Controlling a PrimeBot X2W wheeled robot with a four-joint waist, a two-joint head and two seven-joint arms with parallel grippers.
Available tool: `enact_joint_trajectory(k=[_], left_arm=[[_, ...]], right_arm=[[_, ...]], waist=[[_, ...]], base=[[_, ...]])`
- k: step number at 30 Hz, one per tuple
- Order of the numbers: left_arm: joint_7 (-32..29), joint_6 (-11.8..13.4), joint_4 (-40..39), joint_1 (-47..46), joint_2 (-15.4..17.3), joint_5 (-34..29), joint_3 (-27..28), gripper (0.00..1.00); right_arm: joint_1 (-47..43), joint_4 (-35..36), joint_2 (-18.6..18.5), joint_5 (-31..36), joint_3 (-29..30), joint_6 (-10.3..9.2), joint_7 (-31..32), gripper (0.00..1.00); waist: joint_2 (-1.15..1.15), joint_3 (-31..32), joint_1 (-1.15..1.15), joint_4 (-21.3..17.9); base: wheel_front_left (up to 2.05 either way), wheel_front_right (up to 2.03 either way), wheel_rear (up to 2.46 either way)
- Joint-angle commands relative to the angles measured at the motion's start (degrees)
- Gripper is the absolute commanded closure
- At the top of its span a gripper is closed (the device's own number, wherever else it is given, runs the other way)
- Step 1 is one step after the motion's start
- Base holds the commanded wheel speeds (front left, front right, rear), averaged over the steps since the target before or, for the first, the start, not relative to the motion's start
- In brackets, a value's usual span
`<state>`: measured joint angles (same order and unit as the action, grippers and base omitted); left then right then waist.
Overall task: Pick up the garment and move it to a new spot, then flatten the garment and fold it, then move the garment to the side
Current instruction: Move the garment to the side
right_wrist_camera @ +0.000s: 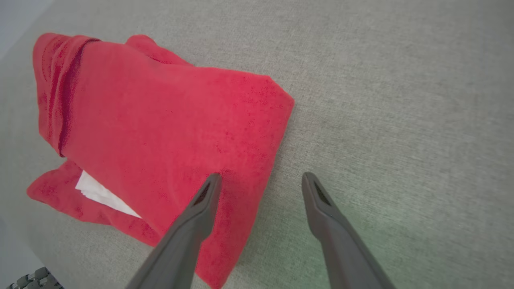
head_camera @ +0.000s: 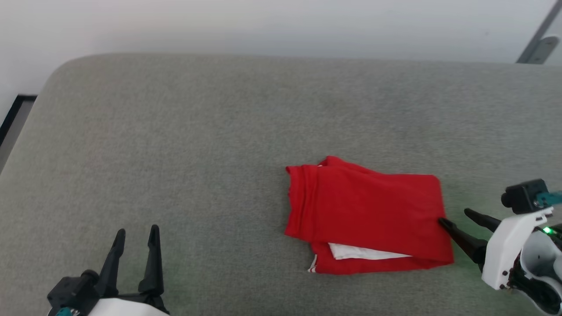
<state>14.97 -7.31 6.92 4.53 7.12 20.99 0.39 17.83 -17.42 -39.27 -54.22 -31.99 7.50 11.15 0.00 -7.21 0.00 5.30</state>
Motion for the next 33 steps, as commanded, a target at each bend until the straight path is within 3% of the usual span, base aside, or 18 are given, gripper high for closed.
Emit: enact_joint_trajectory(k=[1, 6, 17, 18, 19, 26, 33], left_arm=[[0.28, -0.17, 0.1, -0.89, -0.08, -0.32, -0.12, 0.0], [0.28, -0.18, 0.64, -2.17, -0.51, -0.25, -1.07, 0.0], [0.28, -0.18, 2.0, -4.31, -0.79, -0.19, -3.01, 0.0], [0.28, -0.18, 2.08, -4.39, -0.73, -0.24, -3.13, 0.0], [0.28, -0.18, 2.1, -4.46, -0.69, -0.22, -3.21, 0.0], [0.28, -0.18, 1.62, -5.8, 0.01, 0.75, -2.93, 0.0], [0.27, -0.18, 1.13, -9.15, 1.55, -0.1, -3.82, 0.0]], right_arm=[[1.22, -0.35, -0.54, -0.57, -0.92, -0.02, 1.61, 0.0], [5.22, -2.37, -1.81, -2.35, -4.98, -0.02, 8.92, 0.0], [10.75, -9.45, 2.58, -7.75, -12.75, 0.0, 23.66, 0.0], [11.17, -9.3, 2.55, -8.02, -12.95, 0.0, 23.91, 0.73], [11.63, -9.19, 2.34, -8.23, -13.11, 0.0, 24.09, 1.0], [14.57, -7.44, -2.0, -9.14, -10.35, -0.09, 20.43, 1.0], [17.65, -4.83, -6.86, -8.74, -8.25, -0.06, 18.13, 1.0]], waist=[[0.0, -1.15, 0.0, 1.15], [0.0, -2.78, 0.0, 2.77], [0.0, -4.78, 0.0, 5.2], [0.0, -4.82, 0.0, 5.28], [0.0, -4.84, 0.0, 5.33], [0.0, -5.17, 0.0, 4.35], [0.0, -6.7, 0.0, 0.87]], base=[[0.0, 0.0, 0.0], [0.0, 0.0, 0.0], [0.0, 0.0, 0.0], [0.0, 0.0, 0.0], [0.0, 0.0, 0.0], [0.0, 0.0, 0.0], [0.0, 0.0, 0.0]])
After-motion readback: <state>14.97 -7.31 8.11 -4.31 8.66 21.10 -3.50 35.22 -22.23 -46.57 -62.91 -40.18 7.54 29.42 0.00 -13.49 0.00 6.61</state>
